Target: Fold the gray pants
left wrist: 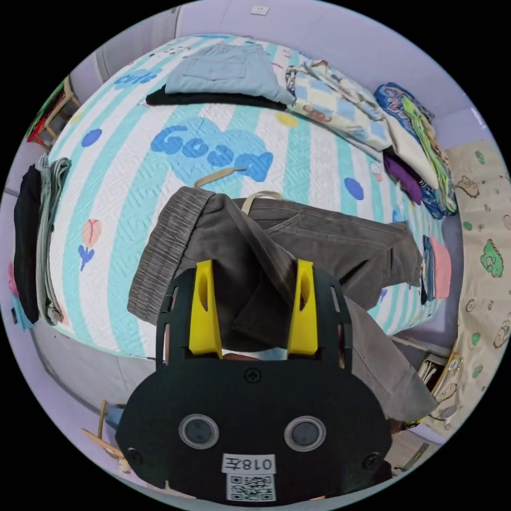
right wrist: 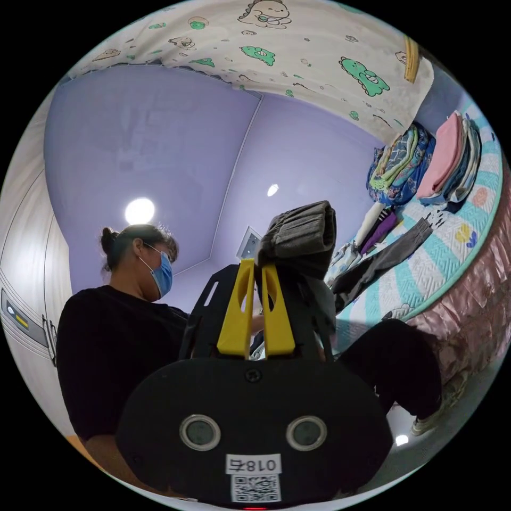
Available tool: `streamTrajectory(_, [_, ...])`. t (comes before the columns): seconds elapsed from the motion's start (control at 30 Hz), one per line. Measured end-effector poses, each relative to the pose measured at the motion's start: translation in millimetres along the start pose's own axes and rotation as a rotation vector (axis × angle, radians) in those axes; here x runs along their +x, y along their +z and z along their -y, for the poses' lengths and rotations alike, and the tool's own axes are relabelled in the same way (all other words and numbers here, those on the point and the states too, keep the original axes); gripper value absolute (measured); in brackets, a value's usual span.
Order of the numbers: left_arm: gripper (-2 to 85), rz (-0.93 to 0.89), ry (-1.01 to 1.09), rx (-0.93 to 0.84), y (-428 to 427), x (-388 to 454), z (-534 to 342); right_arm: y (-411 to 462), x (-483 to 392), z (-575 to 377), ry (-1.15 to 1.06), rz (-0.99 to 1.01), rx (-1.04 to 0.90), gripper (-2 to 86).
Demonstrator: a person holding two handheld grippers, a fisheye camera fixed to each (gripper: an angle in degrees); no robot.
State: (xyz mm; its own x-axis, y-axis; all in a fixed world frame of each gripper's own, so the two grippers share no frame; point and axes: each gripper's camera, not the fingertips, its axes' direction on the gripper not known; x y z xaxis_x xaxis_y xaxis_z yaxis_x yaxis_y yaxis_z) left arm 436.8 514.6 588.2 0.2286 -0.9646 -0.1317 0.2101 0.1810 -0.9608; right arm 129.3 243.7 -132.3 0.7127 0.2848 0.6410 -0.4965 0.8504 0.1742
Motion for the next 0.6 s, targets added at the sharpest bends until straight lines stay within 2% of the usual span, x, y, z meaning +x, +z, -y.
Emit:
streamTrajectory(0.13, [13.6,-0.068,-0.051,-0.004,17.4,-14.0,-5.8,1.4,-15.7,-5.5,-0.026,-0.021,-0.049,0.4])
streamTrajectory(0.17, [5.8,-0.064,-0.041,0.022,13.4,-18.3,-14.0,3.4,-19.7,-5.8,-0.038,-0.018,-0.064,0.4])
streamTrajectory(0.2, [1.9,-0.077,-0.031,0.049,9.2,-21.4,-19.9,5.6,-22.7,-5.5,-0.050,-0.016,-0.074,0.5])
streamTrajectory(0.3, [-0.3,-0.366,-0.026,0.276,-25.8,-62.1,-68.0,7.6,-23.3,-2.8,-0.063,-0.010,-0.051,0.5])
streamTrajectory(0.37, [-0.8,-0.604,0.023,0.516,-62.4,-108.6,-134.8,7.5,-19.2,-0.6,-0.058,0.001,-0.022,0.5])
streamTrajectory(0.47, [-0.9,-0.771,0.037,0.763,-99.2,-178.0,-246.6,7.5,-8.6,5.3,-0.035,-0.002,0.038,0.5])
streamTrajectory(0.53, [-1.0,-0.799,-0.021,0.822,-101.3,-217.3,-314.6,10.2,-1.8,10.0,-0.025,-0.019,0.066,0.5])
streamTrajectory(0.6, [-1.0,-0.803,-0.110,0.790,-84.2,-248.8,-370.8,18.9,7.3,16.2,-0.013,-0.033,0.091,0.5])
